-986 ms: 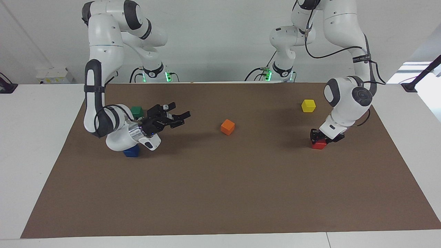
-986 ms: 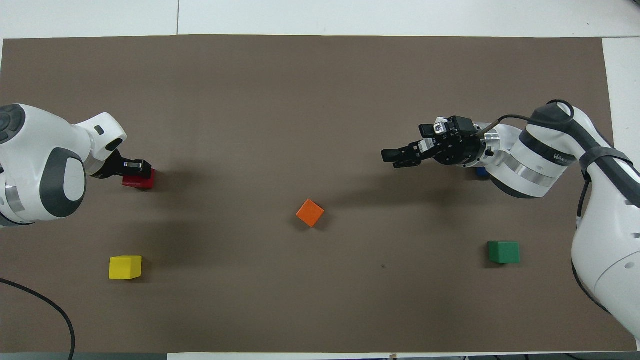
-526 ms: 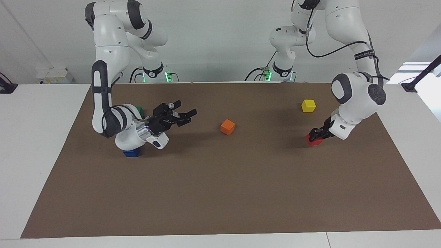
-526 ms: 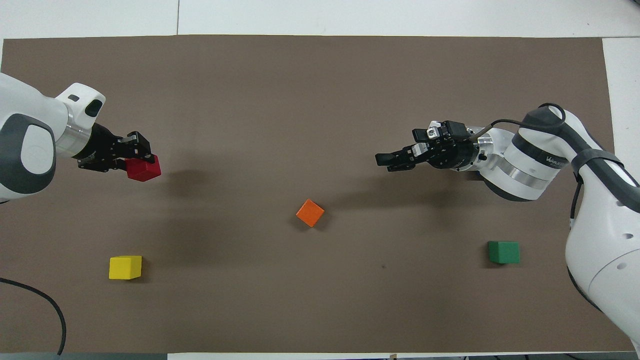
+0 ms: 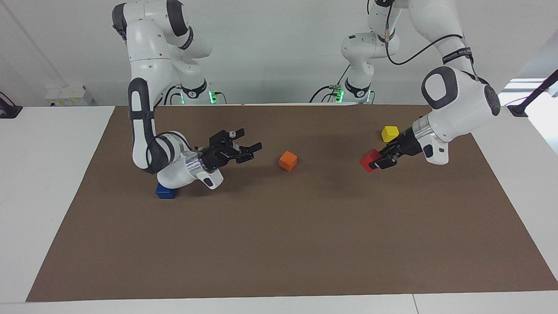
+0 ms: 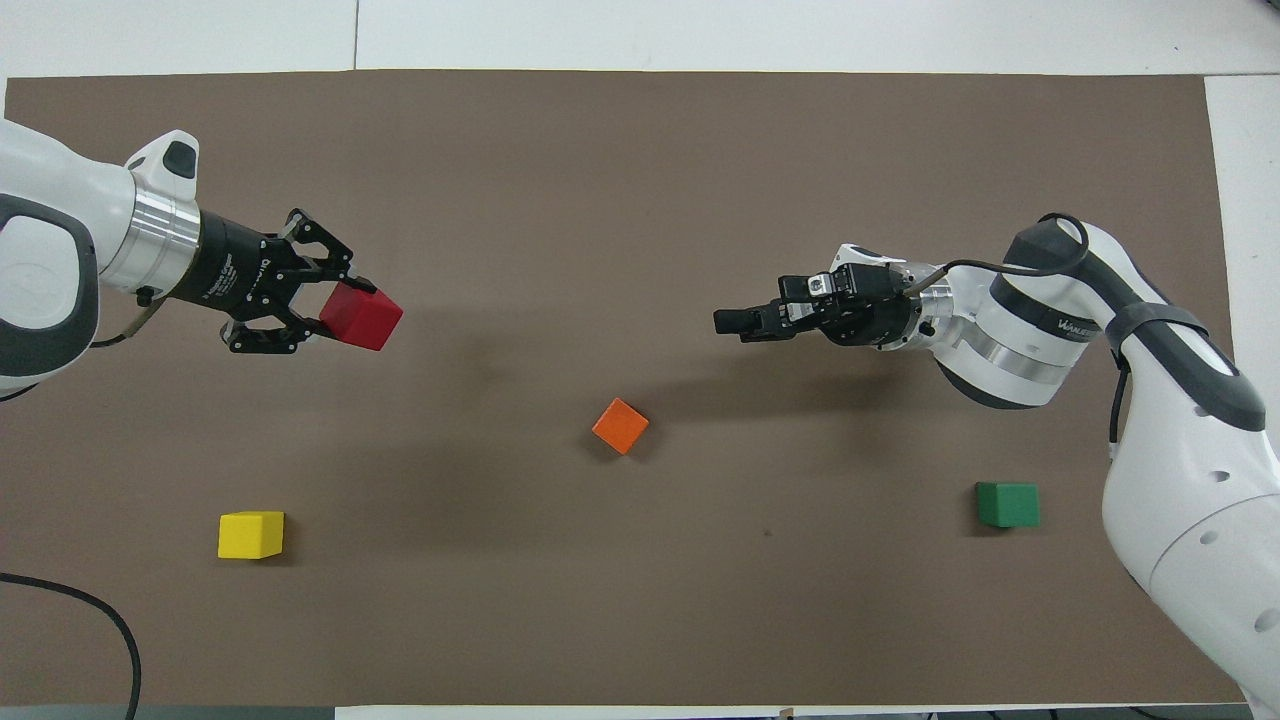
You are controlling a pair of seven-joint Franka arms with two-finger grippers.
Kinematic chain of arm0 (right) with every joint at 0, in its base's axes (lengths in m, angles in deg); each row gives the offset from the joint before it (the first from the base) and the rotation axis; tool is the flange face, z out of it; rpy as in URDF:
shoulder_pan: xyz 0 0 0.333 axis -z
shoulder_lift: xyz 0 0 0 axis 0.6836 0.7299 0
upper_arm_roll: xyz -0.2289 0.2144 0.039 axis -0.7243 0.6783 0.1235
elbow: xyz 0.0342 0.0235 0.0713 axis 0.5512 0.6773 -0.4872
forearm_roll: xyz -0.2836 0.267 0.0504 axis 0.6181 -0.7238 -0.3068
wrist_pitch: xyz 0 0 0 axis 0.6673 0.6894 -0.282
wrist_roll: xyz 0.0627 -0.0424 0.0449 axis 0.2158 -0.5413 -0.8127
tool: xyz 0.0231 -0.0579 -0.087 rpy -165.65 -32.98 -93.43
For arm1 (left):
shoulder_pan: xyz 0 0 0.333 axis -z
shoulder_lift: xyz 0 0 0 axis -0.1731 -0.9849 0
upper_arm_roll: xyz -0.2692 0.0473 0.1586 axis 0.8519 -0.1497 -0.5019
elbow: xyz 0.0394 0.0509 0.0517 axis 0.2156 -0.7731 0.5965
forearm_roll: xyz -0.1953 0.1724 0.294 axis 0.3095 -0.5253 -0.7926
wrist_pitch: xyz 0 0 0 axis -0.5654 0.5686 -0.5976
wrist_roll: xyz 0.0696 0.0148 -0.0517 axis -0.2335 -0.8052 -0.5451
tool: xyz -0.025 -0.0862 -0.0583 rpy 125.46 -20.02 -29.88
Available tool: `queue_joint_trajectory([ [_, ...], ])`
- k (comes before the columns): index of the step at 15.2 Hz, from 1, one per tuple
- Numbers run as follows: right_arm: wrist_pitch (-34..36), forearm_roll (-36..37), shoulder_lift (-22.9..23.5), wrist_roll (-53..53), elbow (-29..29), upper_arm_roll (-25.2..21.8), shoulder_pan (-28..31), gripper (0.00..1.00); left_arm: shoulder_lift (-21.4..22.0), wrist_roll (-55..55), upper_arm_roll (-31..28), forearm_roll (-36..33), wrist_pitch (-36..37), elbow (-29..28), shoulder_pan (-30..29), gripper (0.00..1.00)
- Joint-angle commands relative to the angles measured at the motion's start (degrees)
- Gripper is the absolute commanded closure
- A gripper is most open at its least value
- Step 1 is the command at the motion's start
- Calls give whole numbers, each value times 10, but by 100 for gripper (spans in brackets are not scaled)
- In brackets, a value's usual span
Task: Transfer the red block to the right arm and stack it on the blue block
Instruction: 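Lift the red block with the left gripper toward the right gripper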
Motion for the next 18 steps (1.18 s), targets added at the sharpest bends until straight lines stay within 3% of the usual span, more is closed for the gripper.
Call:
queue_joint_trajectory([
  [1, -14, -6, -12, -27, 12, 0, 0, 0, 42, -117, 4, 87, 31, -5, 3, 100],
  [6, -13, -7, -16, -29, 16, 0, -1, 0, 58, -308, 63, 155, 6, -7, 13, 100],
  [11, -11, -31, -22, -26, 33, 1, -31, 0, 57, -546, 73, 158, -138, -20, 109, 100],
  [14, -13, -33, -22, -23, 34, 1, -34, 0, 58, -547, 74, 180, -185, -29, 137, 100],
  [18, -13, -41, -22, -19, 34, 1, -34, 0, 70, -524, 75, 280, -308, -81, 161, 100],
])
